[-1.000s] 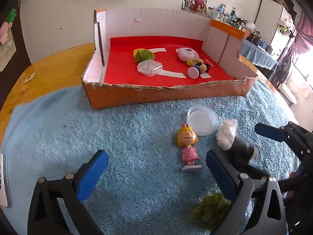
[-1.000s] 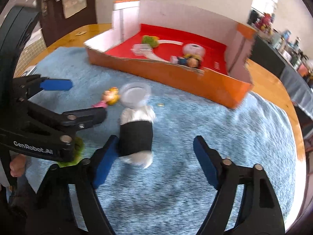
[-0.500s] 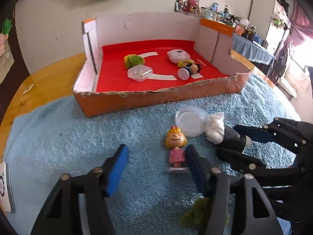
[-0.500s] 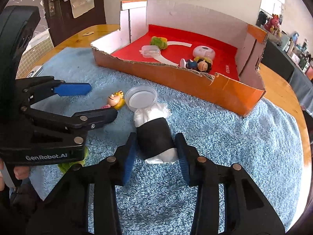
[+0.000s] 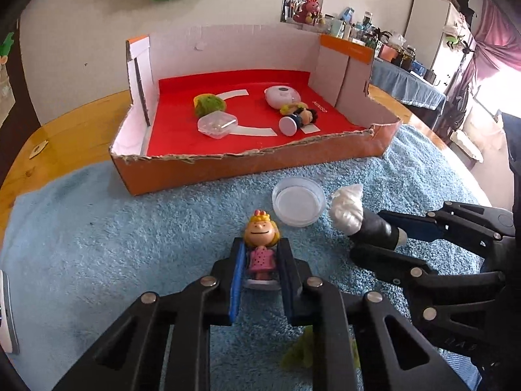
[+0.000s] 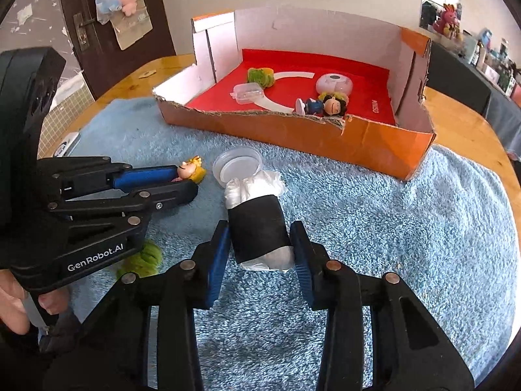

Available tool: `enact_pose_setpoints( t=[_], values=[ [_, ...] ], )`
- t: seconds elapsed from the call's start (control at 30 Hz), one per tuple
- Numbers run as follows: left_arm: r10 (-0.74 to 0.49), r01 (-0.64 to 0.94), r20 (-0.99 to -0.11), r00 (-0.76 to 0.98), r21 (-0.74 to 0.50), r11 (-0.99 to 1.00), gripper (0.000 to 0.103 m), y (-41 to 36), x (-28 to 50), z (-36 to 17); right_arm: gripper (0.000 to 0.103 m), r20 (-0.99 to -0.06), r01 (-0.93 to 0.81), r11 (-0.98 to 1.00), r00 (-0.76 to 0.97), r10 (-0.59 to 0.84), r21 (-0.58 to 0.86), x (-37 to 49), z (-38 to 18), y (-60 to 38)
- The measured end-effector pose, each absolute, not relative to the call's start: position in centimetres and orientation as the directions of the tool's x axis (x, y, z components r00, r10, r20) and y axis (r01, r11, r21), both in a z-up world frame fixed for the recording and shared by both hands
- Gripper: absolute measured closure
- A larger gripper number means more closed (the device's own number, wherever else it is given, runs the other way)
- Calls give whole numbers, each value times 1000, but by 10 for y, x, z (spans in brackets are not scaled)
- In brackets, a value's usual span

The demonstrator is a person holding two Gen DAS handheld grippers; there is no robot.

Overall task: Organize objects
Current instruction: 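Grasp the pink-dress figurine with the left tool while the right tool holds the cup, then lift the figurine and cup and carry both over the red mat in the box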

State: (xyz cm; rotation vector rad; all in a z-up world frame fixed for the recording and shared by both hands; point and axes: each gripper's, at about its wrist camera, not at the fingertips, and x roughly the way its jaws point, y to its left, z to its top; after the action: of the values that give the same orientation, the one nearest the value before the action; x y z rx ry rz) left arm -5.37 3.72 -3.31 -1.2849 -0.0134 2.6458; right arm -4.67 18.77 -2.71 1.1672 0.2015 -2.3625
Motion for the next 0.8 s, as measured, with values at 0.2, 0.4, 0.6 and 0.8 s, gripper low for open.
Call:
enact_pose_setpoints(
  t=[0.2, 0.4, 0.6, 0.8],
  values=[
    [162, -145, -767, -621, -91, -985, 82, 28, -52, -26, 67, -765, 496, -863, -518, -383, 95, -45, -19, 185],
    [149, -113, -758, -635, -100, -989, 82, 15, -55, -18, 67, -754, 494, -863, -527, -393, 105, -47, -13, 185],
    [171, -127, -739, -651, -117, -985, 82, 14, -55, -6, 67, -741, 495, -862, -540, -400, 105, -51, -2, 183],
    [183, -131, -725, -664, -128, -983, 82, 13, -59, 5, 67, -732, 500, -860, -549, -404, 101, -54, 6, 181]
  ],
)
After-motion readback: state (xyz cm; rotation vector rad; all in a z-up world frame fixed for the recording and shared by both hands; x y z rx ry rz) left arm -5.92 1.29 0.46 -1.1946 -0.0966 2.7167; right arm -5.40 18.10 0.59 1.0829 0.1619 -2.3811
